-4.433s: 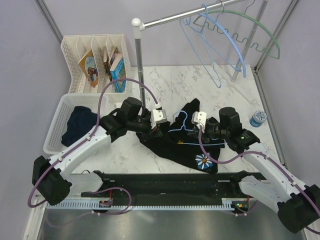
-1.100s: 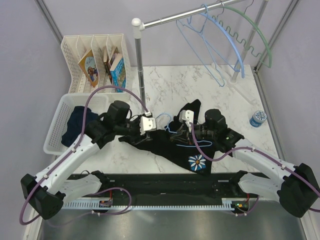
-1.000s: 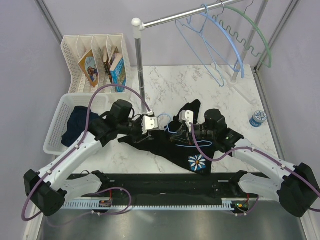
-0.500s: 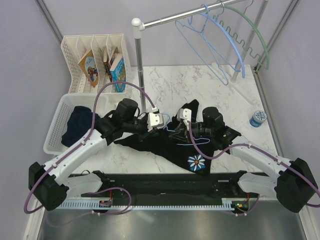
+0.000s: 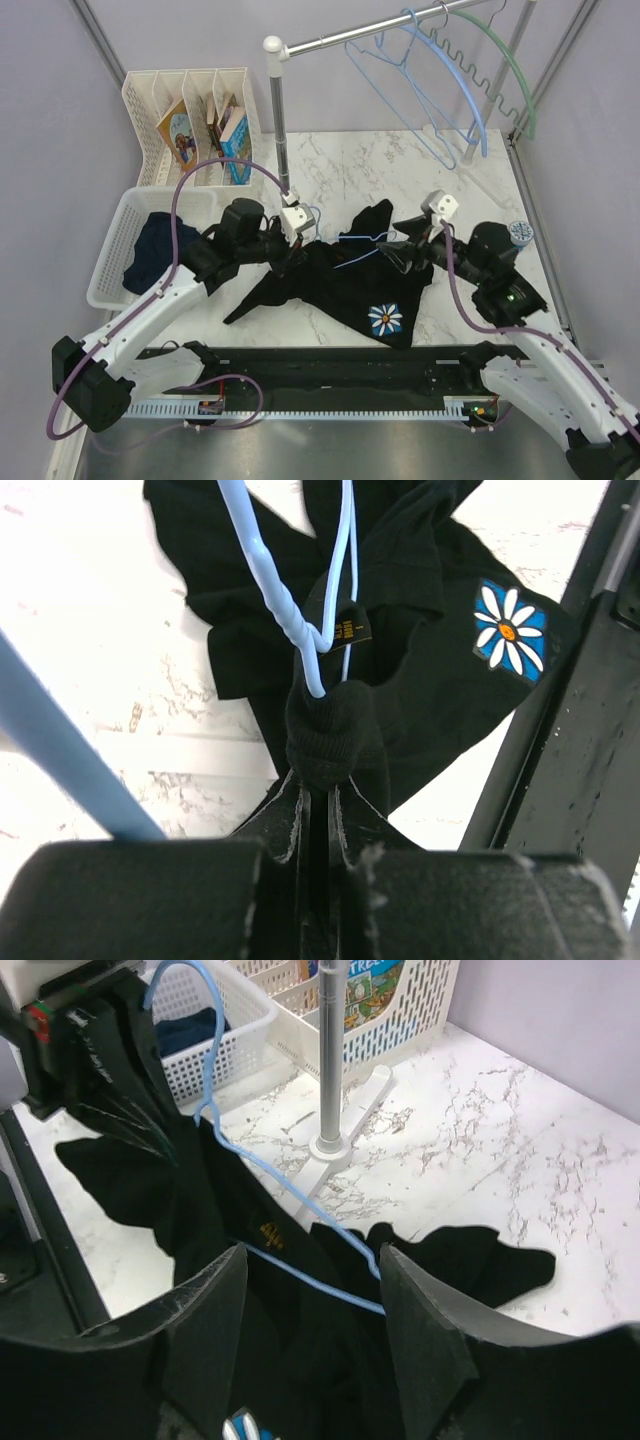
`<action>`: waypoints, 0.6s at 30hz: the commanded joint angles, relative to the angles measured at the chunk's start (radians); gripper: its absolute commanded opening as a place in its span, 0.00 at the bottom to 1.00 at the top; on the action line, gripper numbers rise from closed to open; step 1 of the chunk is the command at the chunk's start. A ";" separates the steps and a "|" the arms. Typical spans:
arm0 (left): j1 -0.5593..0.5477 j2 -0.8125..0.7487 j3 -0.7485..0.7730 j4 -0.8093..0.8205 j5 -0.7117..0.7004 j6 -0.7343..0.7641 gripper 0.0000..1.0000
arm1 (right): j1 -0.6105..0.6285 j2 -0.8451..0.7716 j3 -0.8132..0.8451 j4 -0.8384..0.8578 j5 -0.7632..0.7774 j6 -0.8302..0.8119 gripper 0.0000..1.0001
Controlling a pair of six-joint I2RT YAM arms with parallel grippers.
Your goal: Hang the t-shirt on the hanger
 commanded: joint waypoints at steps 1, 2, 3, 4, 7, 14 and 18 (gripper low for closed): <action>0.003 -0.014 0.014 0.052 -0.081 -0.107 0.02 | 0.015 -0.100 -0.062 -0.174 0.134 0.069 0.58; 0.003 -0.013 0.015 0.052 -0.086 -0.124 0.02 | 0.020 -0.091 -0.068 -0.189 0.174 0.071 0.56; 0.003 -0.008 0.024 0.051 -0.087 -0.129 0.02 | 0.047 -0.079 -0.076 -0.203 0.214 0.077 0.56; 0.003 -0.008 0.027 0.051 -0.089 -0.132 0.02 | 0.069 -0.067 -0.079 -0.208 0.252 0.091 0.56; 0.003 0.001 0.041 0.051 -0.098 -0.155 0.02 | 0.199 -0.041 -0.120 -0.135 0.426 0.123 0.65; 0.003 0.009 0.052 0.060 -0.101 -0.184 0.02 | 0.382 0.085 -0.175 0.007 0.676 0.148 0.63; 0.003 0.000 0.050 0.068 -0.092 -0.182 0.02 | 0.412 0.165 -0.174 0.079 0.737 0.159 0.61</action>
